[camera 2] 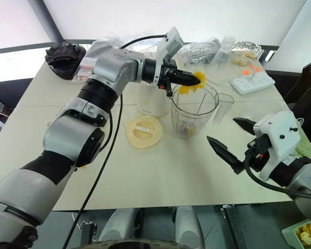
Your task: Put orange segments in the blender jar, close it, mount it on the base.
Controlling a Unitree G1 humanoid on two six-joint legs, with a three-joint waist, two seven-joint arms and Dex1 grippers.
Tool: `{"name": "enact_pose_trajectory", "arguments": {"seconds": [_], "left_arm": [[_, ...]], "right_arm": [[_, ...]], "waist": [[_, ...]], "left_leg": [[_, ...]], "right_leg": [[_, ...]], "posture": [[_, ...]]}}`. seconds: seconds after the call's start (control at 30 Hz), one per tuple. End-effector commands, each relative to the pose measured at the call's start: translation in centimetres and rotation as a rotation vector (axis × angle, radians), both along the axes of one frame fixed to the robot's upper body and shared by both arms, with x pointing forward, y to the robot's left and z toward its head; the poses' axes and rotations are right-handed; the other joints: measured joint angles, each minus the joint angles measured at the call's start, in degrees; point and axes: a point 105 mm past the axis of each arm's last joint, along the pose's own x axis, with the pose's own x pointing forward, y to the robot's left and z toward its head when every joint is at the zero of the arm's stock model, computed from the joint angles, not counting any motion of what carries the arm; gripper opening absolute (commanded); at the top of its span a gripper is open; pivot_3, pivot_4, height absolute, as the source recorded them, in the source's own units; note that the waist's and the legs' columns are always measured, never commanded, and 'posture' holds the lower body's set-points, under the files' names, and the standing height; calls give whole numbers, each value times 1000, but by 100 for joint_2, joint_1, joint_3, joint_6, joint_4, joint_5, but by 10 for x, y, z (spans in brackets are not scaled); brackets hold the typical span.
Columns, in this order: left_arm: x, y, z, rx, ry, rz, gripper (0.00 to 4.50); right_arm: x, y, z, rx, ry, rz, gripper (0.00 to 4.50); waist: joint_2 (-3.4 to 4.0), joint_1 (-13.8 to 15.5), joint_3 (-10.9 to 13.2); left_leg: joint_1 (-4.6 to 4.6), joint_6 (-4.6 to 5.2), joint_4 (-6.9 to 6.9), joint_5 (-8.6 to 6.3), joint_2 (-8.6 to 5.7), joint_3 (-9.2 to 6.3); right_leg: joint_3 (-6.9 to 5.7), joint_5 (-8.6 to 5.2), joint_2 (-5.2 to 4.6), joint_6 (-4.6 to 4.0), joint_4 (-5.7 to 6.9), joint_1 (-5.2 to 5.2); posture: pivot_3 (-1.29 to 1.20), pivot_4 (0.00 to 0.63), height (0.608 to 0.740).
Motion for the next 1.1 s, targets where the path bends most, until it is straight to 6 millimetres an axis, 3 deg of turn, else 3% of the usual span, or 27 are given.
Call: {"name": "enact_pose_trajectory", "arguments": {"seconds": [0.03,0.13,0.33,0.67,1.1], "left_arm": [[-1,-3,-8,25,-53,-33,273],[-1,-4,-11,11,-46,-38,1319],[4,-20,-8,-78,-63,13,4414],[1,-34,-1,-123,-25,16,4468],[7,-16,8,-145,0,29,4468]], "right_arm": [[-4,4,10,-2,-50,8,4500],[-7,6,9,-6,-43,7,4500],[-15,3,5,10,-17,-32,4500],[-25,-4,5,34,0,-88,4500],[-25,-5,5,13,-20,-104,4500]], "waist": [[0,0,0],[-2,-1,1],[-5,24,2],[-10,-5,5],[-12,2,6]], "left_leg": [[0,0,0,0,1,0],[-2,0,0,0,2,-1],[-3,1,1,0,2,-3],[-2,8,5,-4,0,2],[-3,11,5,-6,1,1]], "right_leg": [[0,0,0,0,-2,1],[0,0,0,0,-4,1],[-1,-1,0,2,-5,3],[0,-1,2,3,-27,14],[0,-1,2,3,-37,19]], "posture": [[0,150,740],[0,150,740],[0,150,740],[0,150,740],[0,150,740]]}}
